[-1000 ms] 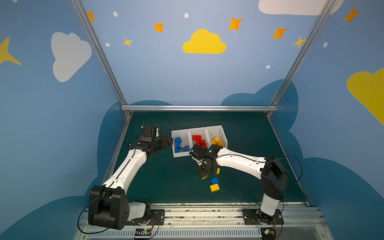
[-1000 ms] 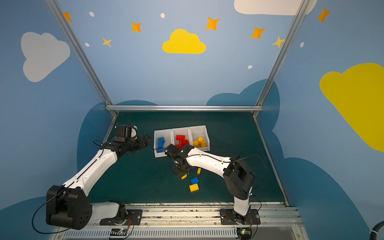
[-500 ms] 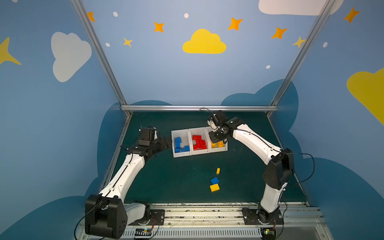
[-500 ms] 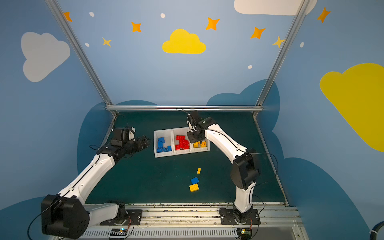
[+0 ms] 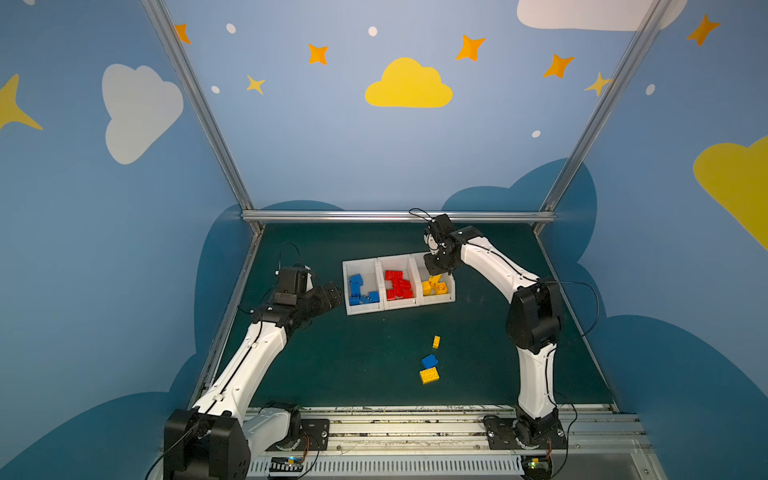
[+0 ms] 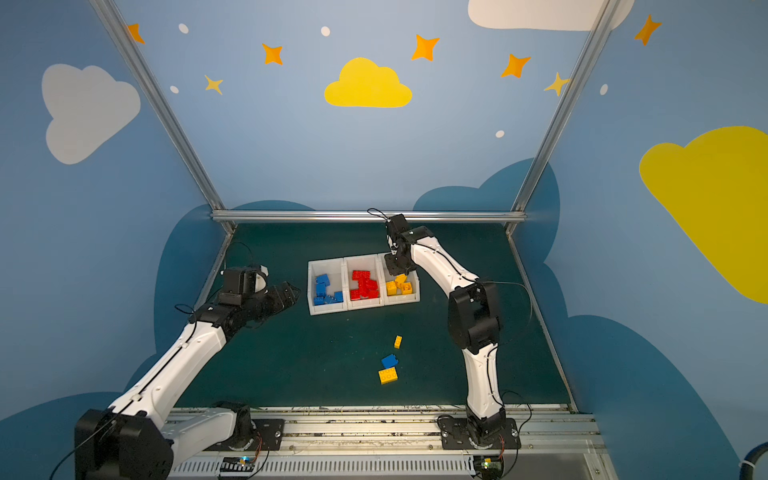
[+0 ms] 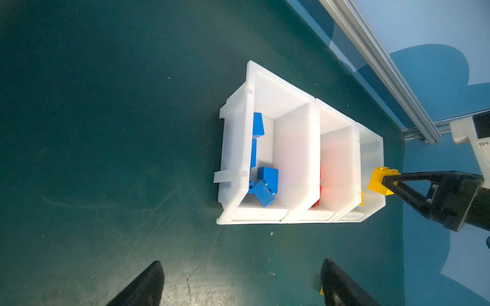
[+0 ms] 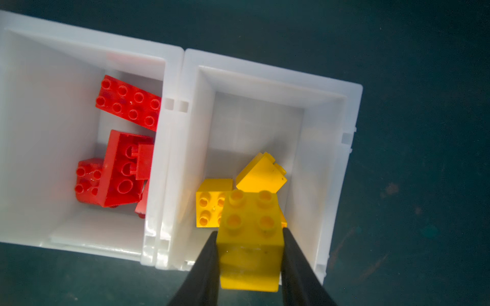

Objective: Sort the legos into containers by color
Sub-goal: 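Carry the yellow brick with the right gripper into the yellow compartment and release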

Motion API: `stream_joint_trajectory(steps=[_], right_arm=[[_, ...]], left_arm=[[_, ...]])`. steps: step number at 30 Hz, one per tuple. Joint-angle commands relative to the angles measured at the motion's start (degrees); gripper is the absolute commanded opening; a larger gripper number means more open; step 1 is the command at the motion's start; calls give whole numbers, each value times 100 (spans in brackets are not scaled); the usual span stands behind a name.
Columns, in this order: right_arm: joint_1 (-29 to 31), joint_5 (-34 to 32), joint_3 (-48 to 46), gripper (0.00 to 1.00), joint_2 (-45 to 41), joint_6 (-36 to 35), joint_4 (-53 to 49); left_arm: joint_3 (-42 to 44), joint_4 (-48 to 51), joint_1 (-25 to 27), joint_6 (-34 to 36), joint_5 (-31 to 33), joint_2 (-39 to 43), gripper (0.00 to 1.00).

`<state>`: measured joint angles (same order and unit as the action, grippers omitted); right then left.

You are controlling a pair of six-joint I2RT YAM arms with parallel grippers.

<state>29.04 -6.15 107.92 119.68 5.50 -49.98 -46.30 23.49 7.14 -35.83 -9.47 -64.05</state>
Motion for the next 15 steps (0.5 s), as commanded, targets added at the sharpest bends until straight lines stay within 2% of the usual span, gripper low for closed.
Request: stream_joint_trajectory(steps=[1,3,7,15], right_arm=[[-50,61,231,40,56,-30,-54],[-60,79,282,46,70,-18,-78],[-58,87,275,50,11,31,-72],[-59,132,136,51,-259,77,-17]], left_arm=[[58,-23,-19,-86,-89,114,92],[64,-24,-19,-97,-106,121,92],[60,-24,-19,-105,-125,124,93],[73,-6,-24,-107,-142,145,93]])
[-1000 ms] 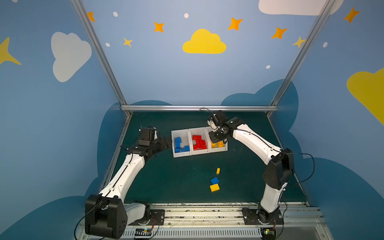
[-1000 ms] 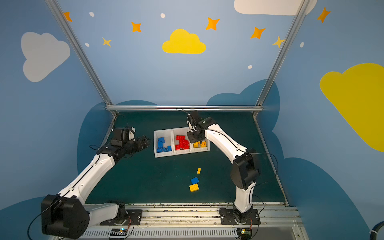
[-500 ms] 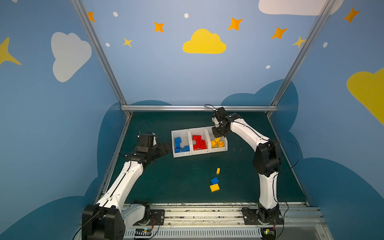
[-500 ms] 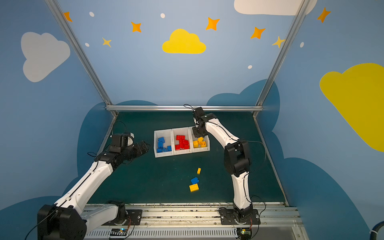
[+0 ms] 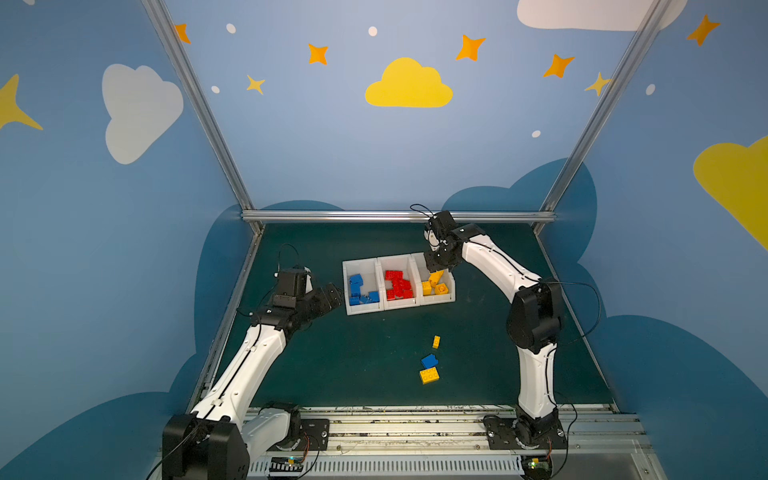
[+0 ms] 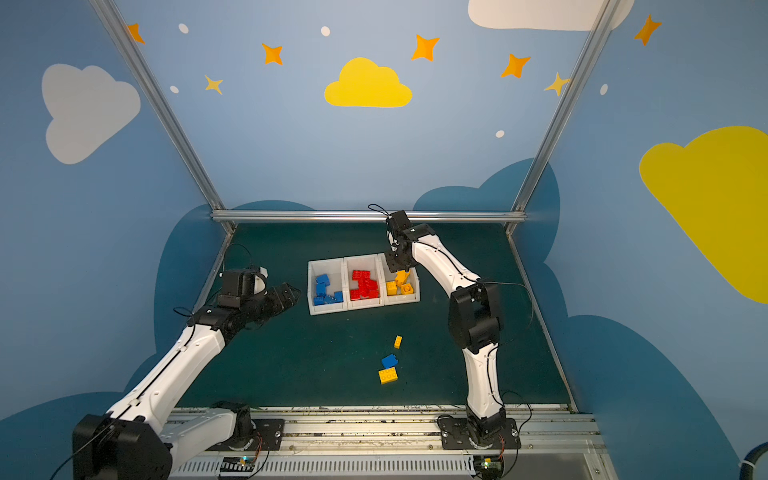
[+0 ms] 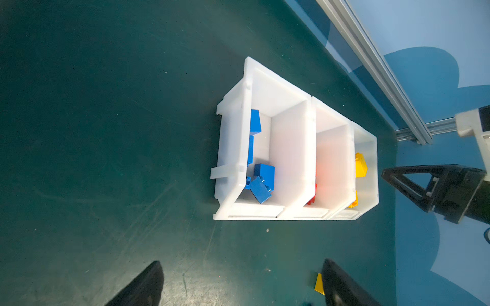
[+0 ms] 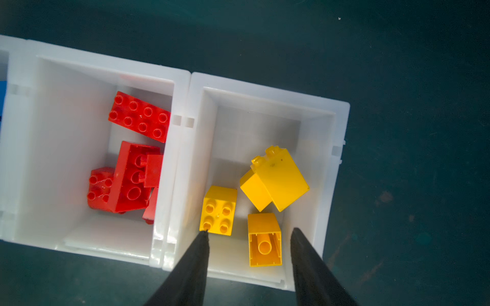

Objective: Sort the legos into containers by color
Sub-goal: 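Carry the yellow brick with the right gripper into the yellow compartment and release, then grasp the last blue brick with the left gripper while the right withdraws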

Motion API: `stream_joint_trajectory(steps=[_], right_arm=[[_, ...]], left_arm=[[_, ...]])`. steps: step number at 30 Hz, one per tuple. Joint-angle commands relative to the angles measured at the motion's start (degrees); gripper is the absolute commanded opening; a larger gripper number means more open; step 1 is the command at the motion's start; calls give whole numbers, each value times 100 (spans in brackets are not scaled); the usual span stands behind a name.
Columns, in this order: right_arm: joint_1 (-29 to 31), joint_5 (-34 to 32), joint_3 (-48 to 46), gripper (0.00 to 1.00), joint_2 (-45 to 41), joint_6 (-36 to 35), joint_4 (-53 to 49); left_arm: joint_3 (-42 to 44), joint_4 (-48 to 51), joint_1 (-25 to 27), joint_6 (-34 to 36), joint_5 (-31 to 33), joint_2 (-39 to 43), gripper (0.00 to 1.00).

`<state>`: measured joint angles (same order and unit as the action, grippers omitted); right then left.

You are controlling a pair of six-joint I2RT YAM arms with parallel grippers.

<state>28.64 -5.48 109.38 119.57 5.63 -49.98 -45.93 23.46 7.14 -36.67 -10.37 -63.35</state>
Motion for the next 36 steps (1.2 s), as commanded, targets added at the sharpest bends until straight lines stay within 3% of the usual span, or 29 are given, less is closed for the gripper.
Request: stream_joint_trajectory(steps=[1,9,16,25,36], right_arm=[[-23,69,-37,51,-288,74,-12],[-17,168,-816,51,-1103,289,338],[-56,92,-2030,51,-2151,618,558],[-604,235,-3635,51,-3486,1291,769],[-1434,465,-4891,51,-4598,1656,799]], left_arm=[[33,-11,-20,-25,-61,70,93],[22,-30,95,61,-185,76,92],[-156,82,721,359,-34,-173,90],[-826,273,2316,1143,489,-1251,88],[-2229,967,4047,2149,514,-3406,85]])
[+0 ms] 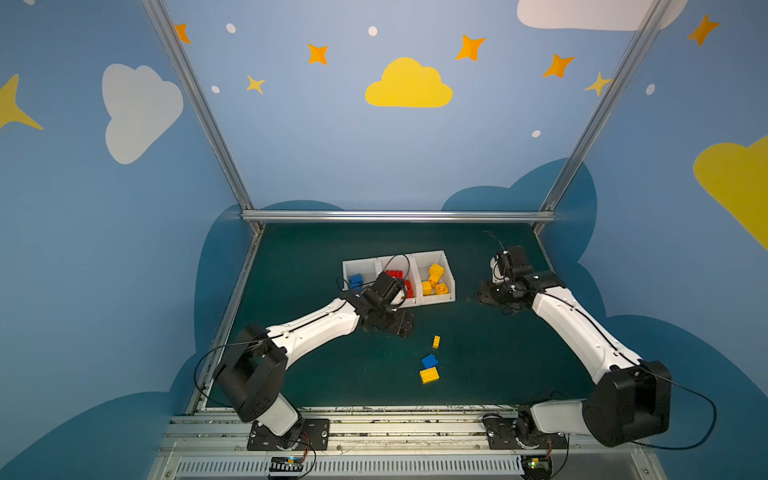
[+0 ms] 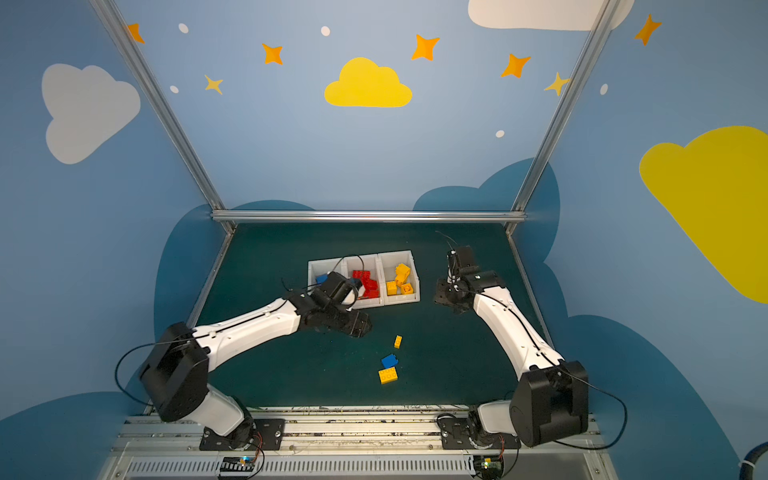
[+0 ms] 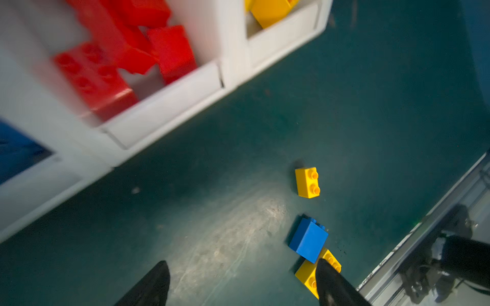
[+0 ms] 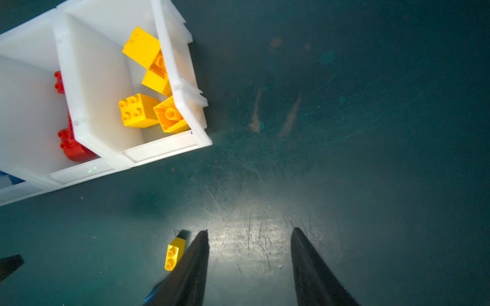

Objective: Sort the legos into containers by color
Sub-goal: 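Grasp the last blue brick with the left gripper while the right withdraws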

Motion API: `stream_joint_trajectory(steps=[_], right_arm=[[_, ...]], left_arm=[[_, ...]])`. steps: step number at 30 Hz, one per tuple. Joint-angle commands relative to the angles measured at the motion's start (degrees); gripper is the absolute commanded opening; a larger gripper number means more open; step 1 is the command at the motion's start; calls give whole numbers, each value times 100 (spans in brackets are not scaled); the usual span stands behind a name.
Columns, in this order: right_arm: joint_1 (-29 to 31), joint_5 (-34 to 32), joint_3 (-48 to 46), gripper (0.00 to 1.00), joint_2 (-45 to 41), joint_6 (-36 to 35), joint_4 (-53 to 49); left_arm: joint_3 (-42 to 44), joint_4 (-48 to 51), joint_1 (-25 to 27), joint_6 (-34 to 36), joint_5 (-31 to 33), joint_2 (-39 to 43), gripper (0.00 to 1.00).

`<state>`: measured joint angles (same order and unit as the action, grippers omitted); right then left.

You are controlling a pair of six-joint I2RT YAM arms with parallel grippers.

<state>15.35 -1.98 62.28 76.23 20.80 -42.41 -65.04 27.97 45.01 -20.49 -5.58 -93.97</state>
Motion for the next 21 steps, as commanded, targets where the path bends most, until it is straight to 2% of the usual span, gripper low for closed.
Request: stream_joint_trajectory(steps=[1,9,21], right_arm=[[-148,110,-256,51,-354,144,50],[-287,67,-799,51,-903,-4,292],[-296,-72,-1041,51,-1170,113,501]], left_arm=[[-470,612,339,618,44,-529,85],[-1297,907,835,1092,233,-1548,82],[-1852,1177,1223,1352,167,-2251,74]])
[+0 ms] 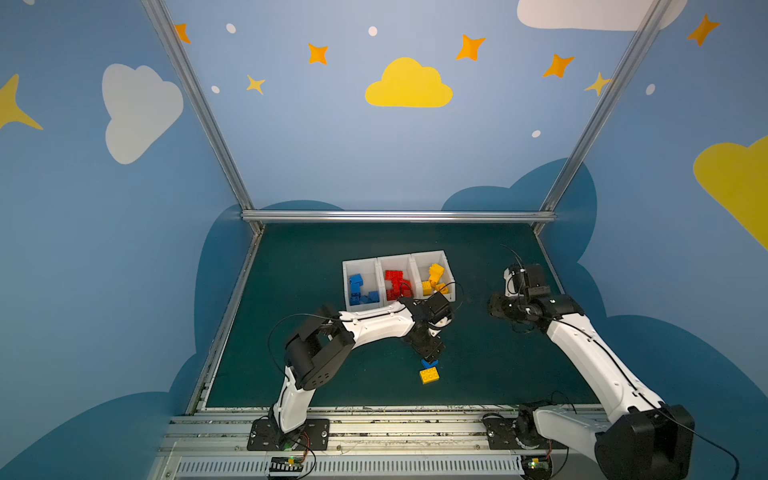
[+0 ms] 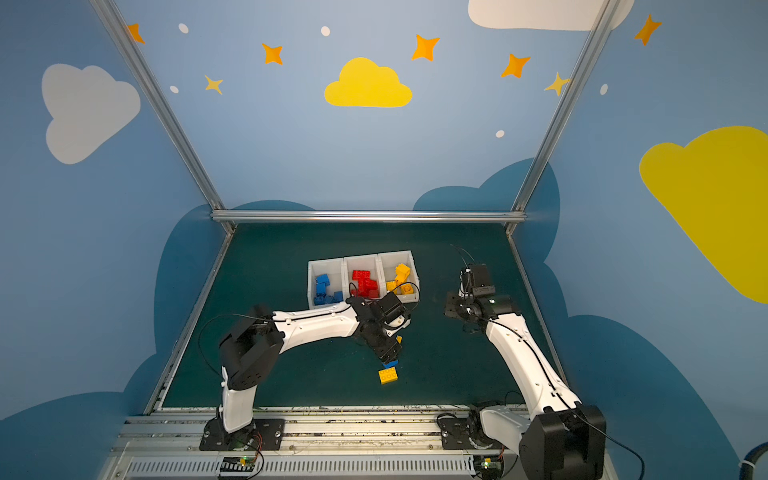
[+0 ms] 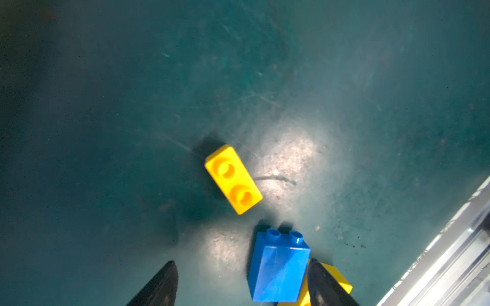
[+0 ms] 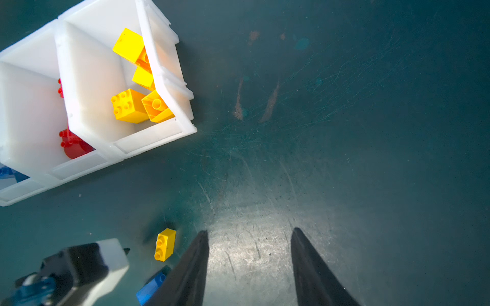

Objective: Sort the legos into containers by color
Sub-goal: 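Grasp the last blue brick with the left gripper while the right withdraws, then carry the blue brick with the left gripper into the blue compartment and release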

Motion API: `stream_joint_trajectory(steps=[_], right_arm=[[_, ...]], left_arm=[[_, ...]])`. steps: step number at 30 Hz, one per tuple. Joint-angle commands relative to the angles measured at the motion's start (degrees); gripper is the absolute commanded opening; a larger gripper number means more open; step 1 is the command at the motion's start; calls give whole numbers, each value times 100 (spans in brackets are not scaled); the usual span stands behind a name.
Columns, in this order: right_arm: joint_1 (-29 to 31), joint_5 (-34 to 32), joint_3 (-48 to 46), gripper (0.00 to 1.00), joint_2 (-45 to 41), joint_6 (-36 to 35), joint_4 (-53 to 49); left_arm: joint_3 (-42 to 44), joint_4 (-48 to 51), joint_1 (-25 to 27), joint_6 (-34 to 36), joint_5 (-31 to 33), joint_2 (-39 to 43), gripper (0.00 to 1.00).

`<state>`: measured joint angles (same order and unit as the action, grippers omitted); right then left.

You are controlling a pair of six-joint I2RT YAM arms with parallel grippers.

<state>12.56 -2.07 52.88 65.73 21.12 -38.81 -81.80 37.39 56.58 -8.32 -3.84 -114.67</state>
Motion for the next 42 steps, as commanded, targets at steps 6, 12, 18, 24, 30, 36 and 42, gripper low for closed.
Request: stream_joint_trajectory(steps=[6,12,18,24,30,36,42], right_arm=[[-21,-66,-220,51,-205,144,241],[-17,-109,-349,52,-300,168,357],[-16,-117,-505,52,-420,138,536],[-18,-140,-581,52,-517,108,587],[-16,-179,-608,52,-587,102,585],[-19,-187,-618,52,-649,82,569],[-17,-244,-645,52,-753,59,575]], left_arm=[[-458,444,168,168,134,-490,66],[-511,497,204,178,249,-576,58],[-420,542,205,146,326,-574,48],[-353,555,205,69,476,-534,39],[-334,533,205,-2,590,-410,36],[-191,450,153,-166,682,-145,34],[-69,410,-133,-290,564,283,33]])
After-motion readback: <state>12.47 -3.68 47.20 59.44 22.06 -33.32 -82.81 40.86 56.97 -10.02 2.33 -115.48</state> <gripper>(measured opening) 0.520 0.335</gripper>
